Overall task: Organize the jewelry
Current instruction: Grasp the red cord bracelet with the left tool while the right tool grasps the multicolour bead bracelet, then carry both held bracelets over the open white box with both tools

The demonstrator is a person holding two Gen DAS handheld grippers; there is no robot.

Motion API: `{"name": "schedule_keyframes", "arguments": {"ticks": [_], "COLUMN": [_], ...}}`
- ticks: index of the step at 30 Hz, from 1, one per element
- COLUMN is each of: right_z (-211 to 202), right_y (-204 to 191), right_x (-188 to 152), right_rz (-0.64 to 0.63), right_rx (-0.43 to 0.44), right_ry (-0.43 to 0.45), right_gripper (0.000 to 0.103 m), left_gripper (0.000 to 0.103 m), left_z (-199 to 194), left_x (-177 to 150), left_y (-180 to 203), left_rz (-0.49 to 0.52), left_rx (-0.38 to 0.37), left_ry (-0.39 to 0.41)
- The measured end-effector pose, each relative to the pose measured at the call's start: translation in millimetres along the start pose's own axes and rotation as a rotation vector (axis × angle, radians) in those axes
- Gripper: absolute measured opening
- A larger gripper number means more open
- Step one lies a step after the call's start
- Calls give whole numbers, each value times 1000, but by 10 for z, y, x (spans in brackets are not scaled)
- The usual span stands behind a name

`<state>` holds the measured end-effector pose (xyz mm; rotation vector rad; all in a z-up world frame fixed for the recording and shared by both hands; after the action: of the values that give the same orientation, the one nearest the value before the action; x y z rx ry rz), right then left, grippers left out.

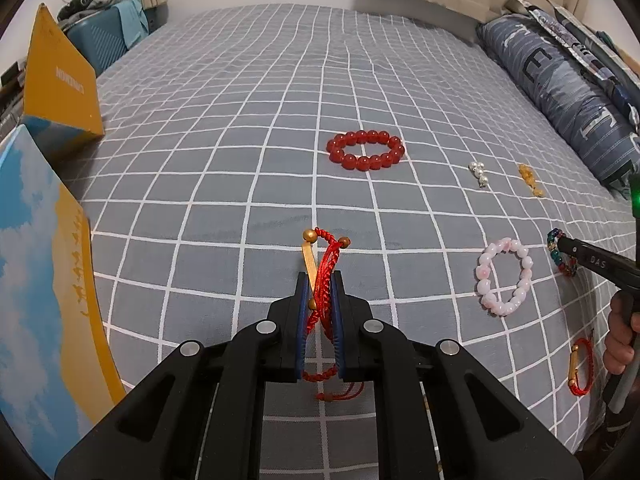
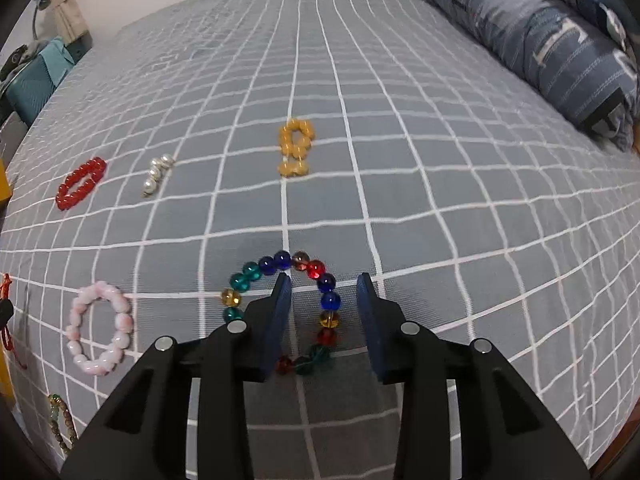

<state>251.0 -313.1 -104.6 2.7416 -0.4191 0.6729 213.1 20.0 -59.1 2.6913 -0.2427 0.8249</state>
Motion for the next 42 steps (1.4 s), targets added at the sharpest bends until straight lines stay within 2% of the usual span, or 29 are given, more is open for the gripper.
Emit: {"name": "schedule_keyframes", "arguments": {"ticks": [1,2,3,10,23,28,35,42], "right_z": [11,12,9,-107,-833,-1082,-1523,-2033], "right_y": [-3,-4,-7,17,-164,-266,-503,-958], "right_x": [-10,-12,-14,-27,68,126,217,304], "right_rz": [3,4,5,29,4,-12,-34,-82], "right_rx": [-6,-13,-17,1,46,66,106,168], "right_ry": [1,3,1,11,165,212,282,344], "right_gripper": [27,13,9,9,9,9,9,9], "left_gripper": [10,10,10,10,10,10,10,10], "left_z": [4,6,8,-15,-258,-422,-834,-1399], "left_x": [-4,-8,-12,-20,79,152,284,379], "left_y": [0,0,2,26,81,105,94,-62], "left_rz": [0,1,2,12,21,11,15,14], "left_rx": [0,1,1,3,-10,-53,-55,-2], "left_ry": [-1,-2,-3,1,20,22,63,140]}}
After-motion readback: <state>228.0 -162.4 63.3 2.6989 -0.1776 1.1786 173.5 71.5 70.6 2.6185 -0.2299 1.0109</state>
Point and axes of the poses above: each gripper's, at about its wrist camera, not at the fingertips, and z roughly the way its jaws point, y to its right, x to its top, the point moved 4 cm from there along z, roughly the way its jaws point, and after that the axes turned 14 degrees about -x, right-handed, at the moved point
